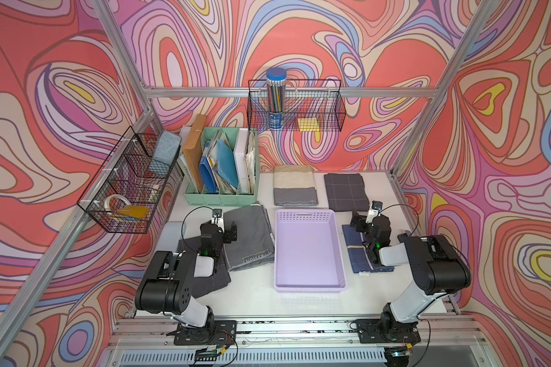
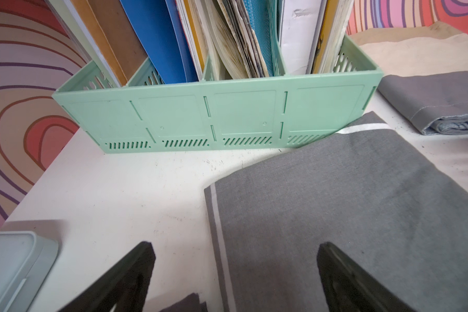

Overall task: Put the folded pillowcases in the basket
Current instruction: Move the basket to the center of the board.

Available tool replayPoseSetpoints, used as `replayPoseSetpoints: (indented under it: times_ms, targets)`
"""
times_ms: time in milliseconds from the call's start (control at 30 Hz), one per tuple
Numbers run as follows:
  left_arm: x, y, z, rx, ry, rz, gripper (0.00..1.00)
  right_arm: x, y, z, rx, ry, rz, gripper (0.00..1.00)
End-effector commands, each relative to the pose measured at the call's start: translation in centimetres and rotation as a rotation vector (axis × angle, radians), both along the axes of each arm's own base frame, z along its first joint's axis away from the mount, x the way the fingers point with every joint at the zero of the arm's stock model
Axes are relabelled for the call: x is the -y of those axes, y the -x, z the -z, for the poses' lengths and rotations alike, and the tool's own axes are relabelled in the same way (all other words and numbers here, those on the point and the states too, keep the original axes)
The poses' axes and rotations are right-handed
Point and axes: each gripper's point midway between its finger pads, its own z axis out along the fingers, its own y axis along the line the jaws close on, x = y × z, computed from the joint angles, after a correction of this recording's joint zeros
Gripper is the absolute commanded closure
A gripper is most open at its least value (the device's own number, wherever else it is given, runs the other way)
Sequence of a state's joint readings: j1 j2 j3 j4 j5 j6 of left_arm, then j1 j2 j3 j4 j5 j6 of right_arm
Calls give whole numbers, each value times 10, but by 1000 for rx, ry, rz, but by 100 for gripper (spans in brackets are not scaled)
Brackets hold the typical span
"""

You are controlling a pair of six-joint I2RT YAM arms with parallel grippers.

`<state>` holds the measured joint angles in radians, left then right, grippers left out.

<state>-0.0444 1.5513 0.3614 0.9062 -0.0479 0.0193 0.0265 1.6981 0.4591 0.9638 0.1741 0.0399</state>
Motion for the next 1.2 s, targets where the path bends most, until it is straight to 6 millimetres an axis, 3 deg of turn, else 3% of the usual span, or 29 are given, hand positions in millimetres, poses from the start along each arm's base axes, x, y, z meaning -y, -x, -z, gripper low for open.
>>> replayPoseSetpoints:
  times_ms: [0, 133, 200, 267, 333, 433, 500, 567, 600, 633, 667, 733, 767, 833, 900, 1000, 1100, 1167]
  targets:
    - [-6, -2, -6, 9, -4, -25, 1, 1, -1, -1, 2, -7, 2, 2]
    - [-2, 0, -14, 24, -14, -15, 1, 3, 0, -4, 18, 2, 15, 2]
    - [1, 2, -33, 2, -66, -34, 1, 4, 1, -16, 9, 35, 58, 2]
    - [20, 1, -67, -24, -152, 15, 1, -3, -3, -41, -18, 76, 68, 2]
    - [36, 3, -109, 6, -162, 21, 1, -8, -2, -88, 27, 92, 134, 2]
    - [30, 18, -174, 22, 85, -143, 1, -25, -1, -144, -44, -147, 142, 2]
    - [30, 37, -196, -47, 239, -191, 1, -36, -1, -159, -101, -331, 154, 2]
    - [25, 60, -189, -129, 323, -245, 1, -22, 18, -147, -191, -487, 338, 2]
    - [29, 65, -184, -147, 404, -231, 1, -32, 15, -144, -221, -470, 251, 13]
    - [45, 65, -180, -166, 447, -117, 2, -40, 13, -141, -228, -446, 182, 31]
    - [50, 67, -177, -177, 448, -78, 7, -38, 17, -138, -245, -435, 191, 40]
    - [41, 74, -170, -251, 403, -131, 25, -35, 31, -131, -300, -434, 221, 53]
    - [39, 77, -168, -294, 369, -149, 30, -33, 39, -128, -338, -431, 242, 56]
    - [30, 85, -158, -388, 295, -226, 39, -37, 50, -126, -424, -385, 206, 75]
    - [32, 92, -145, -481, 238, -247, 42, -42, 61, -119, -524, -316, 175, 76]
    - [48, 105, -119, -628, 203, -248, 52, -51, 72, -100, -662, -235, 114, 69]
    - [79, 116, -91, -738, 235, -172, 58, -80, 84, -75, -817, -238, -10, 62]
    - [92, 122, -76, -781, 288, -133, 57, -99, 91, -62, -863, -243, -73, 59]
